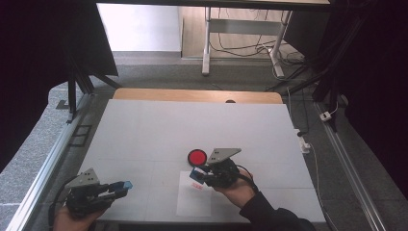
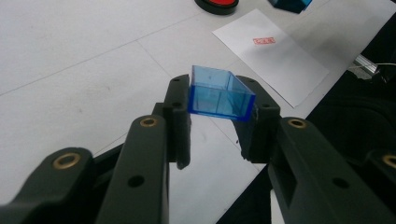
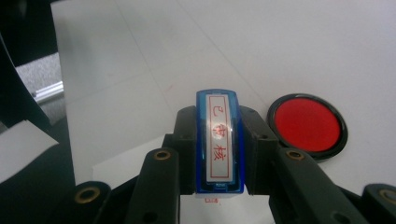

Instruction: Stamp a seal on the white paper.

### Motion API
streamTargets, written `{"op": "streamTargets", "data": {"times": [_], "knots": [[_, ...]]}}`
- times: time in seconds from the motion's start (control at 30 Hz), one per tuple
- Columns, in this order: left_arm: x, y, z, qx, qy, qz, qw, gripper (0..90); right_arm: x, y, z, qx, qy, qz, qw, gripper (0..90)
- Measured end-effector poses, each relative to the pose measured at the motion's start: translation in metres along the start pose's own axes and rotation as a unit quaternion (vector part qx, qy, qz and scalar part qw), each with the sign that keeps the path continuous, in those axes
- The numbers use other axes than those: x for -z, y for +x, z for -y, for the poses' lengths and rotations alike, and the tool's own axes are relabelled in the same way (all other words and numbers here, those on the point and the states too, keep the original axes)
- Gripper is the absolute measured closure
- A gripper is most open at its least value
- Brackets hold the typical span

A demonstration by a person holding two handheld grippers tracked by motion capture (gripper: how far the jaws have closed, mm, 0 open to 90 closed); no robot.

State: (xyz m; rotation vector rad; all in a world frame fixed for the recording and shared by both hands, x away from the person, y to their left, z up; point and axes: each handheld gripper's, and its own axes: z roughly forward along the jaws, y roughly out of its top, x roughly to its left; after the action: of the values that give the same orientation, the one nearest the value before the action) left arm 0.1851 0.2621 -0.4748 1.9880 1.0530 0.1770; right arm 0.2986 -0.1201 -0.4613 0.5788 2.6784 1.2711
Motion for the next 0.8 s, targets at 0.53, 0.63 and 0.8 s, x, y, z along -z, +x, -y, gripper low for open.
{"op": "streamTargets", "data": {"times": [0.53, 0.63, 0.8], "knots": [[0.000, 0.001, 0.000, 0.004, 0.001, 0.002, 1.0000, 67.1, 0.030, 0.002, -0.016, 0.013, -0.065, -0.009, 0.9977, 71.2], [-0.001, 0.001, 0.000, 0.005, 0.001, 0.003, 1.0000, 67.1, 0.035, 0.003, -0.018, 0.015, -0.075, -0.011, 0.9970, 71.2], [-0.001, 0.001, 0.000, 0.004, 0.002, 0.002, 1.0000, 67.1, 0.036, 0.002, -0.018, 0.011, -0.080, -0.014, 0.9966, 71.2]]}}
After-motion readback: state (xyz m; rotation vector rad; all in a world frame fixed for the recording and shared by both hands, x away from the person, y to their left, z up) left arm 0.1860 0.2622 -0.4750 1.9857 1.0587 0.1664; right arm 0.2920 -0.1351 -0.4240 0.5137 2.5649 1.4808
